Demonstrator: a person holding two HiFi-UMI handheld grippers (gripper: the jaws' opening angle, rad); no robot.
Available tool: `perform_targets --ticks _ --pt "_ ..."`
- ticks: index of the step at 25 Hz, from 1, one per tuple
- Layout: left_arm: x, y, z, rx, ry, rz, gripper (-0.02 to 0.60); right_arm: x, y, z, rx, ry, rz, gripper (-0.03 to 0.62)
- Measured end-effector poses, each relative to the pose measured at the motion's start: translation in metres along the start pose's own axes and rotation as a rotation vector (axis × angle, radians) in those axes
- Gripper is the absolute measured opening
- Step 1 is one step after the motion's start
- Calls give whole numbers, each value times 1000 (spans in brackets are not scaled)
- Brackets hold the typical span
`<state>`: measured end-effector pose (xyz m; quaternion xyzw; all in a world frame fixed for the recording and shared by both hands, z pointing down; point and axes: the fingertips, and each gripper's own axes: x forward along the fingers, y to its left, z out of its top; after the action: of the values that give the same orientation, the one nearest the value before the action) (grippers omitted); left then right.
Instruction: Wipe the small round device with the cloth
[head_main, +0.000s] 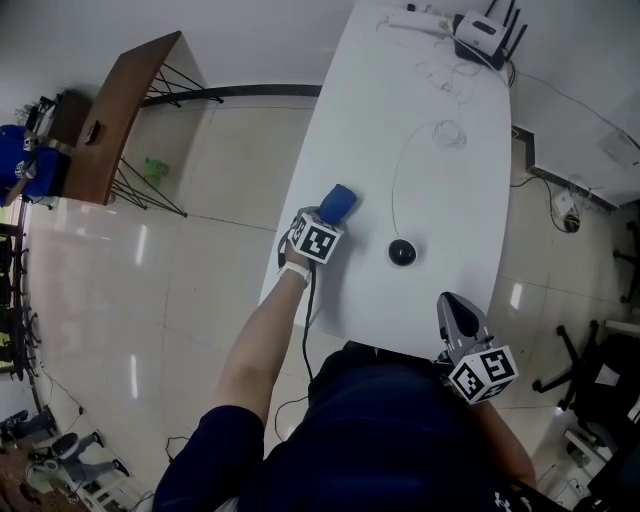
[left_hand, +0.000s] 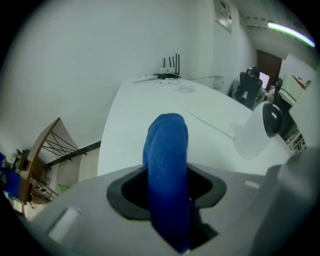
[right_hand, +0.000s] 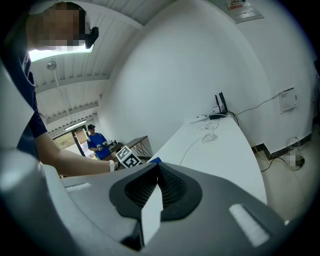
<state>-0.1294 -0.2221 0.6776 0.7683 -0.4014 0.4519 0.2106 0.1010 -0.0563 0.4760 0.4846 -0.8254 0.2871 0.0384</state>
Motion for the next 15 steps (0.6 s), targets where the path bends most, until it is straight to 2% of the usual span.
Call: perform_targets --ticks 2,4,7,10,13,15 --pt "-6 1 4 -28 -5 -31 170 1 -1 1 4 -6 -9 11" --pt "-23 -12 16 -101 -66 -116 161 2 -2 2 8 -11 -11 11" --pt "-66 -53 42 -267 -232 -345 161 7 -1 4 28 -9 16 11" --pt "-118 -98 68 -392 -391 -597 163 19 7 10 107 -9 107 23" --pt "-165 -138 88 -475 -509 -816 163 32 22 16 220 -8 255 185" --pt "-193 -161 98 -519 -560 -974 164 40 32 18 336 -4 367 312"
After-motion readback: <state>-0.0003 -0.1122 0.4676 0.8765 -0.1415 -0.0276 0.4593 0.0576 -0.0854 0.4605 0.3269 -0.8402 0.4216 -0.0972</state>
